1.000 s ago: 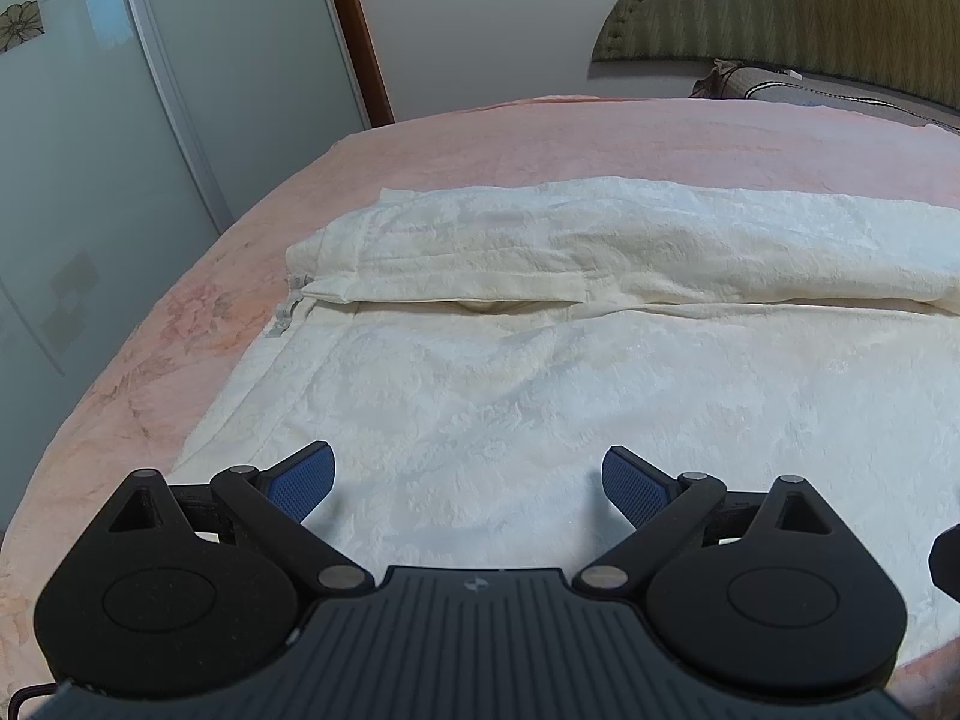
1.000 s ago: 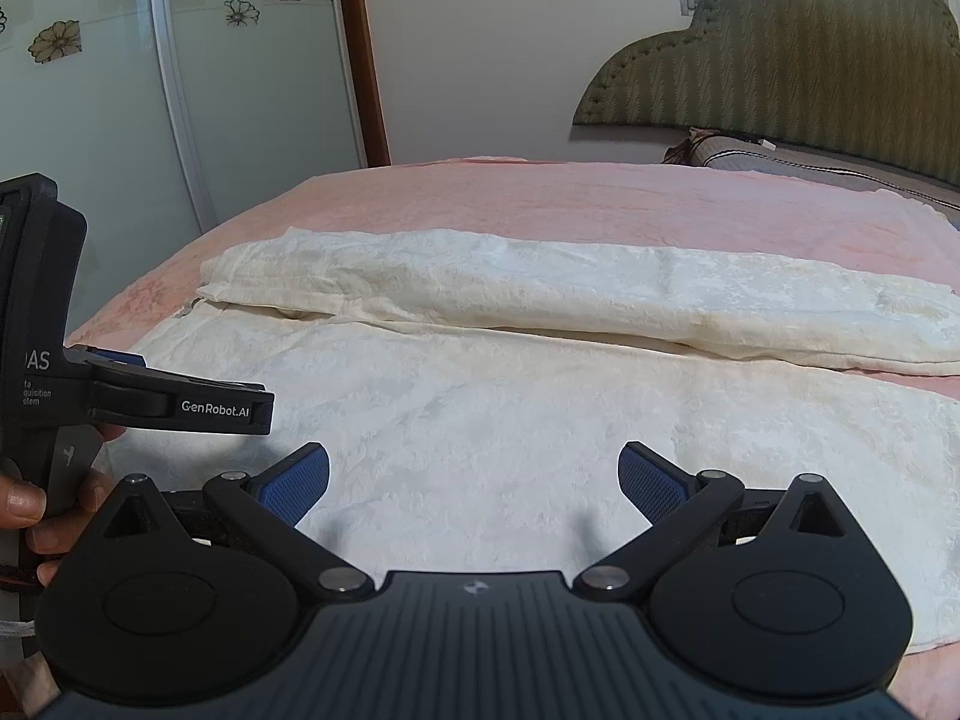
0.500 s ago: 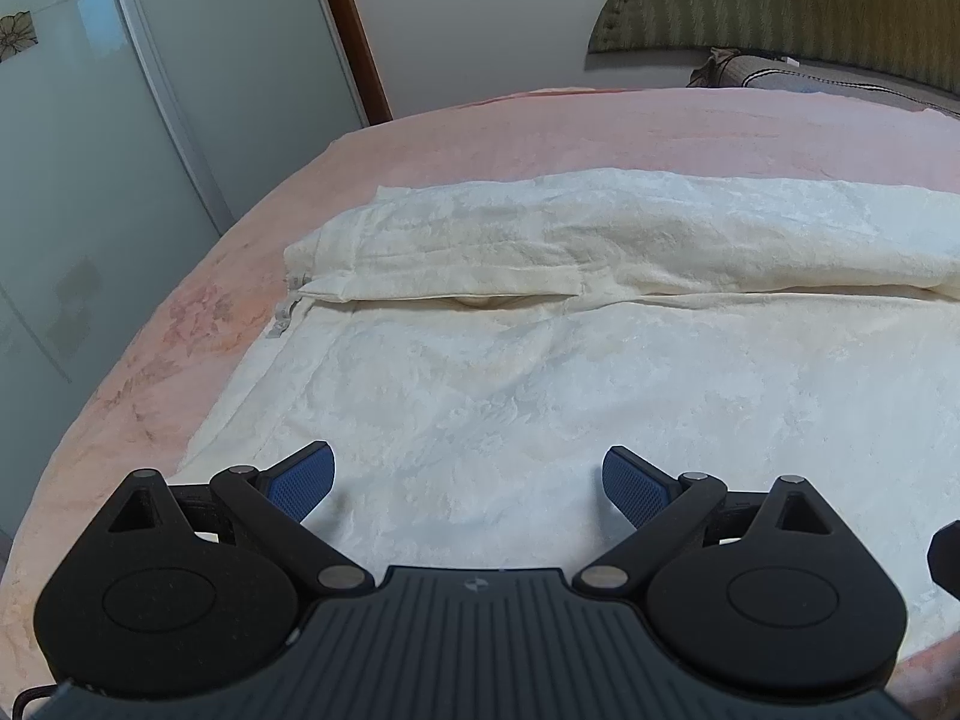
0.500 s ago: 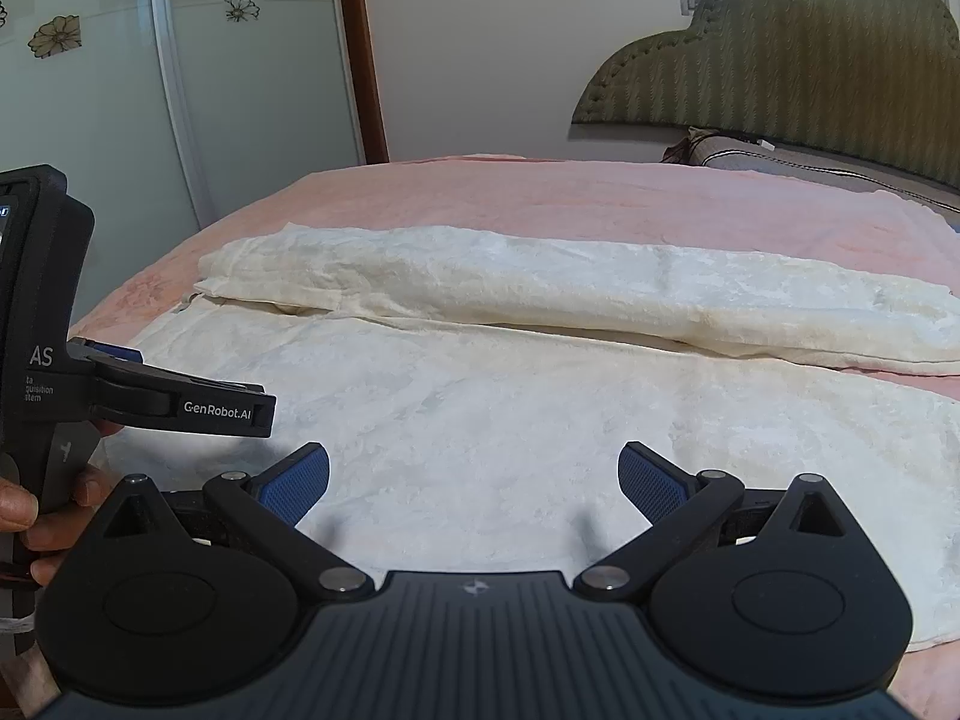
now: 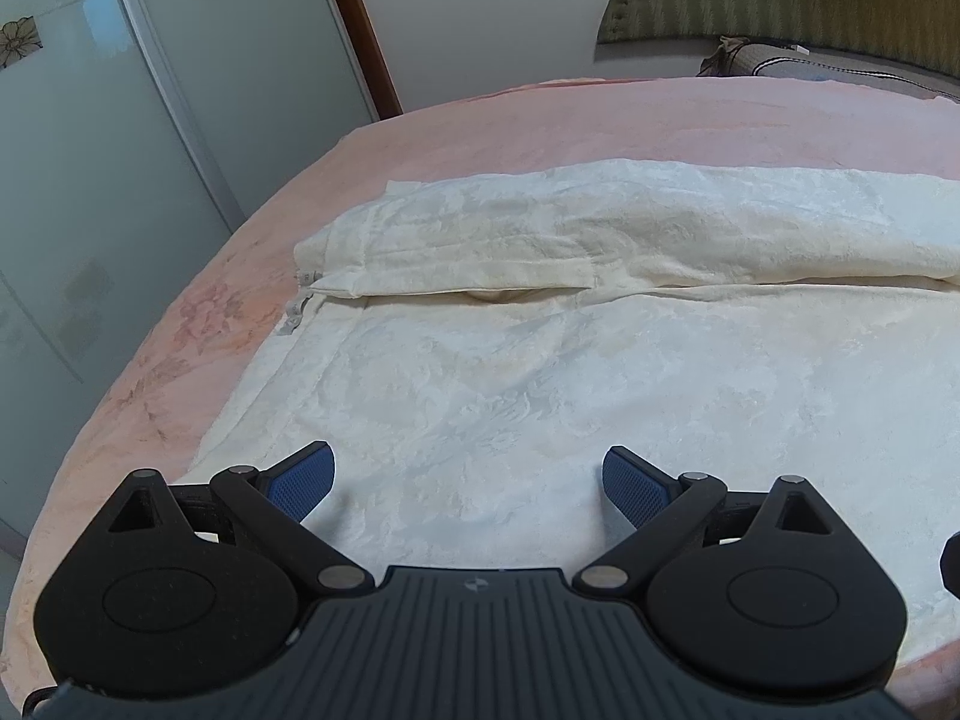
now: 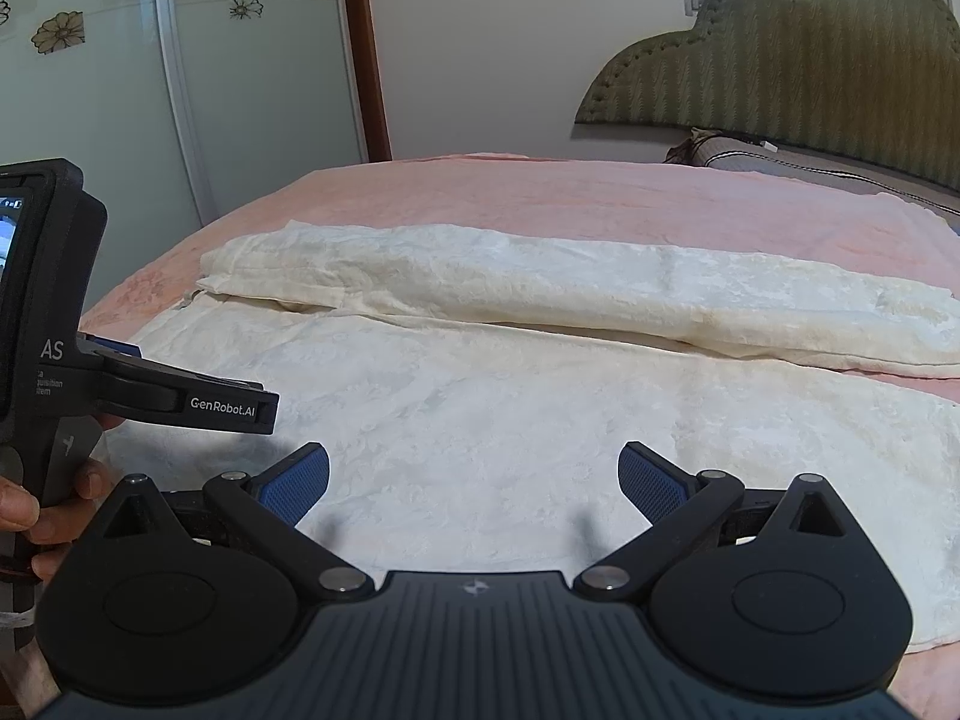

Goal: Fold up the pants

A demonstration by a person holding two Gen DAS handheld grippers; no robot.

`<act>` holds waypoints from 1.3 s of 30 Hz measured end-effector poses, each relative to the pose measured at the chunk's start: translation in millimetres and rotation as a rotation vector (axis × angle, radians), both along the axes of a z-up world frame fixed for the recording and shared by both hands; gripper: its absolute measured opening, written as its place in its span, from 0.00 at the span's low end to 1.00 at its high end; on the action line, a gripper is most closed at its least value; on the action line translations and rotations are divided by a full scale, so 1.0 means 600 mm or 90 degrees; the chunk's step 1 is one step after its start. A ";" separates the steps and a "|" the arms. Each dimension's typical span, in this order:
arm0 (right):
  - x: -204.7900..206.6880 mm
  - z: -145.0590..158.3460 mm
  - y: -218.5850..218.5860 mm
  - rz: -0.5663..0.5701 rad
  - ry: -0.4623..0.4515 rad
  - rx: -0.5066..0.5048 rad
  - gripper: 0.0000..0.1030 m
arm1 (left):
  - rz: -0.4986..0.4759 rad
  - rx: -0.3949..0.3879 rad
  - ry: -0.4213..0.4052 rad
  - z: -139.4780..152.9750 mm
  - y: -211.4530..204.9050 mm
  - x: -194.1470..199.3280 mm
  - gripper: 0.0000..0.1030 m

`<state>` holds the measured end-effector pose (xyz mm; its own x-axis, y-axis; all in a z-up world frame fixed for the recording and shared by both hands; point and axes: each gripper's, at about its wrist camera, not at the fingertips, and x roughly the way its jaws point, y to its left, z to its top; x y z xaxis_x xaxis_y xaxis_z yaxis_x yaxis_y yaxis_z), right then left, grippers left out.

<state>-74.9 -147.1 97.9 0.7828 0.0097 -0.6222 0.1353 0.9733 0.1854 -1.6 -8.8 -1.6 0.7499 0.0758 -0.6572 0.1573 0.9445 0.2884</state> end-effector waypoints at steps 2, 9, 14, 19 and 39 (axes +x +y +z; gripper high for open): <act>0.000 0.000 0.000 0.000 0.000 -0.001 1.00 | 0.001 -0.002 0.000 0.000 0.001 0.000 0.95; -0.001 0.002 0.000 0.000 -0.002 -0.001 1.00 | -0.008 0.003 -0.019 0.004 -0.001 -0.005 0.94; -0.002 0.008 0.000 0.002 -0.010 -0.004 1.00 | -0.047 -0.004 -0.064 0.017 -0.007 -0.015 0.94; 0.002 0.016 -0.007 0.006 -0.024 -0.009 1.00 | -0.064 -0.033 -0.032 0.015 -0.003 -0.003 0.91; 0.147 0.059 -0.005 0.212 -0.163 -0.101 1.00 | -0.032 -0.045 -0.029 0.008 0.033 0.072 0.93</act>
<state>13.2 -150.3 133.1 0.8822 0.2072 -0.4229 -0.2208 0.9752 0.0172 41.4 11.2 2.9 0.7807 -0.0088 -0.6248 0.1936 0.9541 0.2286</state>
